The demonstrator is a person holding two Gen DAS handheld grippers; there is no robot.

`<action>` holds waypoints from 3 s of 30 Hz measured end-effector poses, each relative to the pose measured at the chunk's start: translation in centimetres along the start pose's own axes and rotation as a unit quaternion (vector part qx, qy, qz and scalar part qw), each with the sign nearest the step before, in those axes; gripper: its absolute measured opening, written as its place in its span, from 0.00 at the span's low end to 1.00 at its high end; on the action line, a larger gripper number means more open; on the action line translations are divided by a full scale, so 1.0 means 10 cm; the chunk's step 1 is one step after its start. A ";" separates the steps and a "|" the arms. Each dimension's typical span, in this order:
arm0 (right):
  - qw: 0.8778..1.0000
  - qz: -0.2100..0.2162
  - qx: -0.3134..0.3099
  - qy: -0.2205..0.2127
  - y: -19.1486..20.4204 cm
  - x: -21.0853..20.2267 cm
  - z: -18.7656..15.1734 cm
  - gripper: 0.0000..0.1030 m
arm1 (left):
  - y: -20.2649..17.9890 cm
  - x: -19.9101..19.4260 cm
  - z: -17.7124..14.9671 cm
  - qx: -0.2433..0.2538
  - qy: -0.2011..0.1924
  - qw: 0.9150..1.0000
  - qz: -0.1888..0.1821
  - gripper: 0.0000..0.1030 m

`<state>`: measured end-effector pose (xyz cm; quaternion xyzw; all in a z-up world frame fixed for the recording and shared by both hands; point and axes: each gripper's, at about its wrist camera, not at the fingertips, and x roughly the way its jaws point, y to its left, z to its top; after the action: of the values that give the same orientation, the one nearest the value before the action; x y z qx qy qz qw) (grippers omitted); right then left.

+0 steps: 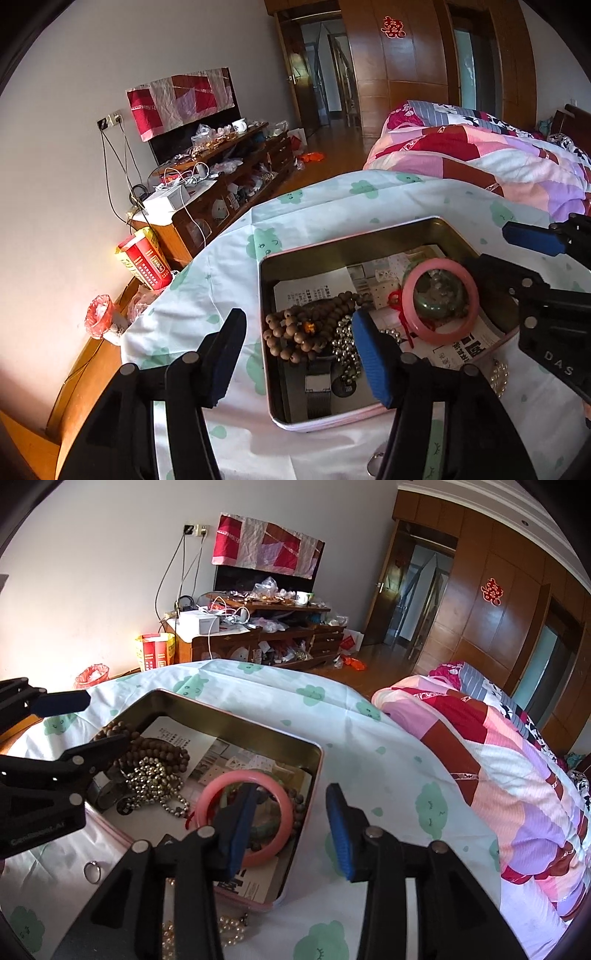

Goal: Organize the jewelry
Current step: 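Reach the left tool to the silver ring and close on it, then grasp the pearl necklace with the right tool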

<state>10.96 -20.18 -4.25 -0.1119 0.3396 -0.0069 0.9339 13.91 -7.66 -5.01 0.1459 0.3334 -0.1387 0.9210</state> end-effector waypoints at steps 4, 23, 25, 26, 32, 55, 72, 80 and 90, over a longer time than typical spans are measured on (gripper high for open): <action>1.000 0.004 0.005 -0.004 0.00 -0.04 -0.03 0.41 | 0.01 -0.03 -0.05 -0.007 0.002 1.000 -0.005 0.59; 1.000 0.012 0.022 -0.014 0.02 -0.26 -0.21 0.44 | 0.10 -0.23 -0.33 -0.031 0.008 0.999 0.007 0.59; 1.000 0.012 0.024 -0.013 0.01 -0.29 -0.25 0.45 | 0.13 -0.27 -0.40 -0.039 0.010 0.999 0.014 0.59; 1.000 0.011 0.026 -0.013 0.00 -0.31 -0.27 0.47 | 0.15 -0.29 -0.46 -0.042 0.011 0.999 0.021 0.58; 0.999 0.011 0.036 -0.006 -0.03 -0.45 -0.51 0.52 | 0.15 -0.38 -0.75 -0.059 0.025 0.997 0.030 0.58; 0.998 0.007 0.056 0.027 -0.02 -0.45 -0.93 0.58 | -0.32 -0.21 -0.81 -0.023 0.072 0.997 -0.016 0.58; 0.999 0.001 0.045 0.024 -0.01 -0.47 -0.94 0.58 | -0.25 -0.20 -0.89 -0.035 0.082 0.994 -0.069 0.17; 0.998 0.021 0.055 0.030 0.00 -0.45 -0.92 0.58 | -0.03 -0.24 -0.96 -0.063 0.079 0.994 -0.049 0.17; 0.996 0.067 0.037 0.051 0.27 -0.32 -0.70 0.58 | 0.06 -0.23 -0.99 -0.068 0.074 0.994 -0.038 0.17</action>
<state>3.90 -18.69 -8.04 -0.0539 0.3934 0.0376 0.9170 6.75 -3.20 -10.69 0.0799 0.4146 -0.1397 0.8957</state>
